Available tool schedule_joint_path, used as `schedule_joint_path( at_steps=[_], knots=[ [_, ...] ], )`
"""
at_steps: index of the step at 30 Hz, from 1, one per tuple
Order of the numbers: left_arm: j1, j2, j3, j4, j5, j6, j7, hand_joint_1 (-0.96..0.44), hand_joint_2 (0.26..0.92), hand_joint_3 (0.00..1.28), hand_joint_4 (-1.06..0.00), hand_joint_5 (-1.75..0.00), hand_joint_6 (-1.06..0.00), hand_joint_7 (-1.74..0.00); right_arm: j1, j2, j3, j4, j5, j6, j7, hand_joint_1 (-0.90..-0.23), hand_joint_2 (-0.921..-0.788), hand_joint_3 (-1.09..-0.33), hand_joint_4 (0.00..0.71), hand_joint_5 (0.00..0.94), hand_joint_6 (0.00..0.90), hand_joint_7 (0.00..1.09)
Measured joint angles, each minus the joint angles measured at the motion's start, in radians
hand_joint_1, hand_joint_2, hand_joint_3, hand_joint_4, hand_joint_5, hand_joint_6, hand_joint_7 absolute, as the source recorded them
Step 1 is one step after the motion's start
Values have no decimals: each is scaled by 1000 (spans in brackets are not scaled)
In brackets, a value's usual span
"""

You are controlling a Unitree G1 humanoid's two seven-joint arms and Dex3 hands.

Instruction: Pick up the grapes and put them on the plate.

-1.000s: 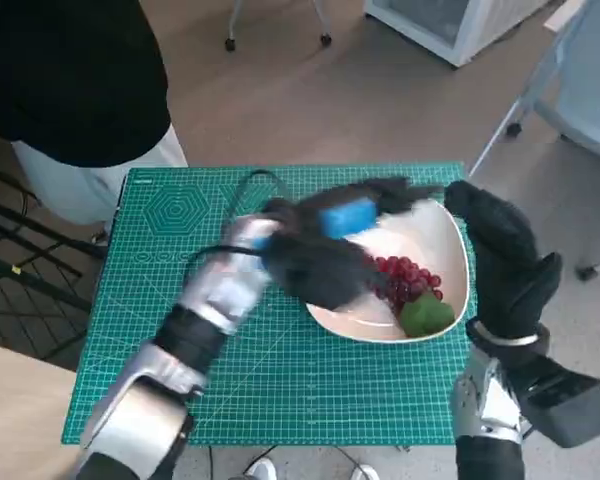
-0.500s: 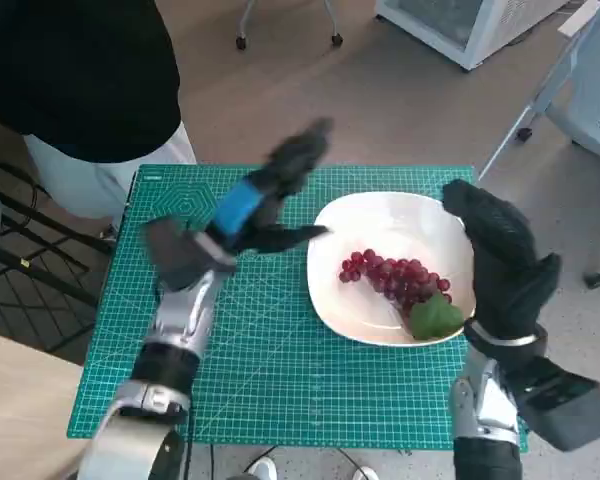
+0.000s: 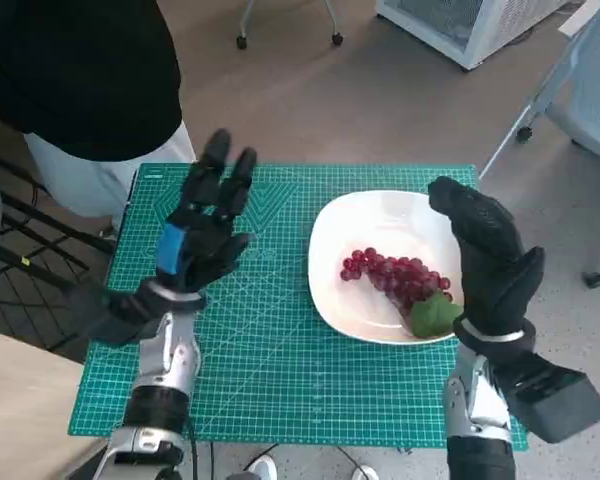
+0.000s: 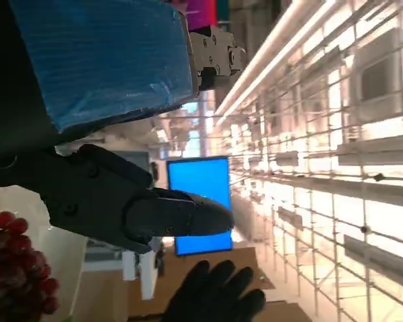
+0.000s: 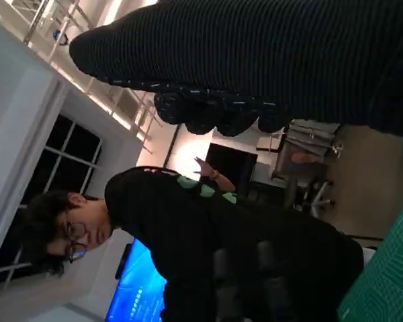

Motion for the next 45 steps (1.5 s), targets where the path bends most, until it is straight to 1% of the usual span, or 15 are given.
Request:
schedule_joint_path(
  at_steps=[6,16,28,45],
  knots=[
    [37,-14,1,-40,0,-1,12,-736,921,365,1,1,-85,-9,-2,0,4,0,0,7,0,-696,-921,-683,372,0,147,312],
    [88,-20,0,-45,8,-3,11,-727,921,385,-9,-4,-96,-12,-2,-3,10,0,1,10,3,-697,-921,-684,370,0,140,324],
    [107,-8,-4,-71,11,-1,11,-731,921,388,-14,-3,-102,-12,-2,-10,11,-1,6,17,13,-705,-921,-683,370,0,131,340],
    [133,2,-14,-80,26,-2,14,-740,921,411,-19,-3,-94,-4,-2,-12,12,-4,3,17,15,-705,-921,-683,370,0,123,359]
  ],
)
